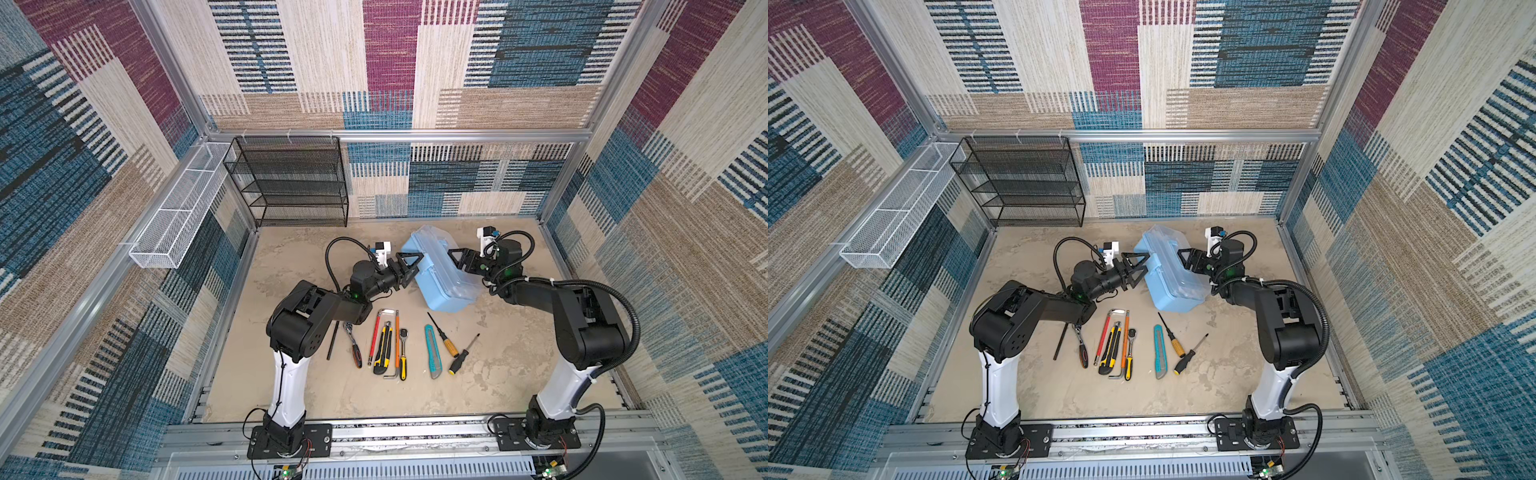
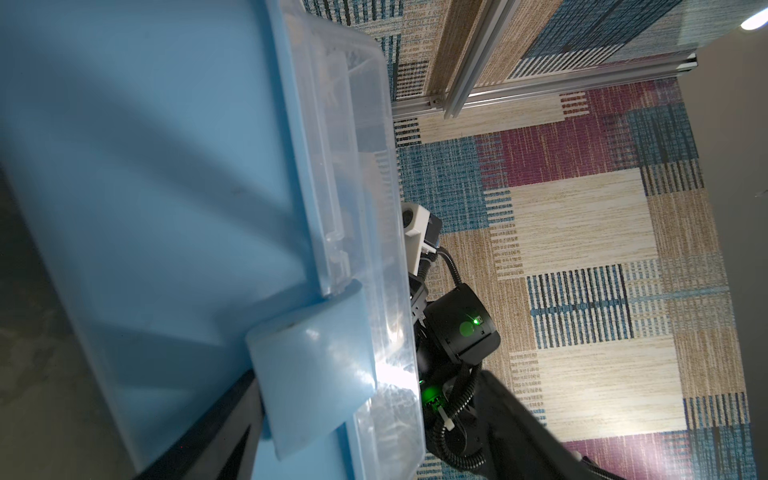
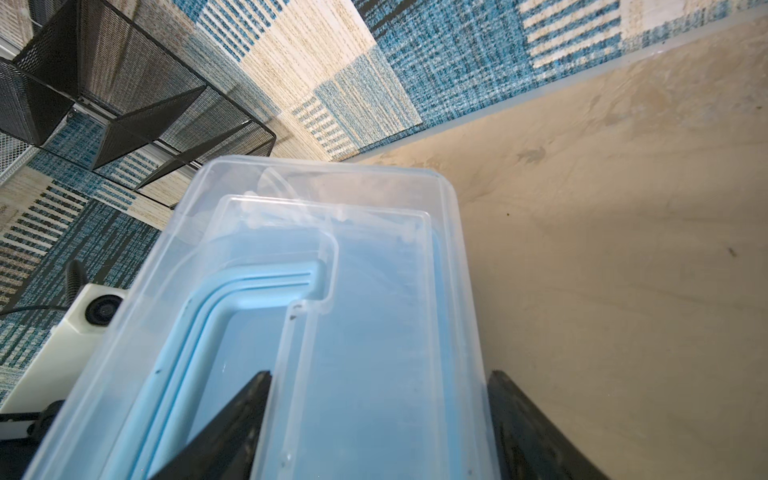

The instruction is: Pack the tool kit

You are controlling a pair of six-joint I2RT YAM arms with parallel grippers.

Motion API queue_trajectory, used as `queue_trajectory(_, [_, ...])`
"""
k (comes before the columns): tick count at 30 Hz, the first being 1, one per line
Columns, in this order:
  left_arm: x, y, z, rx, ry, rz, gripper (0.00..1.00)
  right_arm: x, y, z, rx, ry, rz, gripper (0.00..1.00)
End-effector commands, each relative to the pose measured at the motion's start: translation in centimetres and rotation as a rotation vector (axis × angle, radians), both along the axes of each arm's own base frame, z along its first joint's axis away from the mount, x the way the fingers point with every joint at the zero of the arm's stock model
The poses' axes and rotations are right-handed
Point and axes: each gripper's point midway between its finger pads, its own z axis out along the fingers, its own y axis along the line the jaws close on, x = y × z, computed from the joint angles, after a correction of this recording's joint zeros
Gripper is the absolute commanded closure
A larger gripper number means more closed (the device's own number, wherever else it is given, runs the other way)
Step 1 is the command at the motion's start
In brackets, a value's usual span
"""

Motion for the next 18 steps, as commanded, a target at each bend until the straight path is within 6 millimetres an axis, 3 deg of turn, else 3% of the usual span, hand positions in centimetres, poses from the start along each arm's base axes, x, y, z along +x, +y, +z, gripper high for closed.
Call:
queue_trajectory(1, [-1.2,-0.5,2.6,-0.086,-0.085,-0.051,0.20,-5.8,1.5,-6.6,-0.013,0.322,0.128,0.29])
queue_trajectory(18, [-1.0,-0.8,4.4,-0.108,-0.131,-0.067,0.23,-5.6,1.2,-7.1,-0.020,0.332,0.115,0.29])
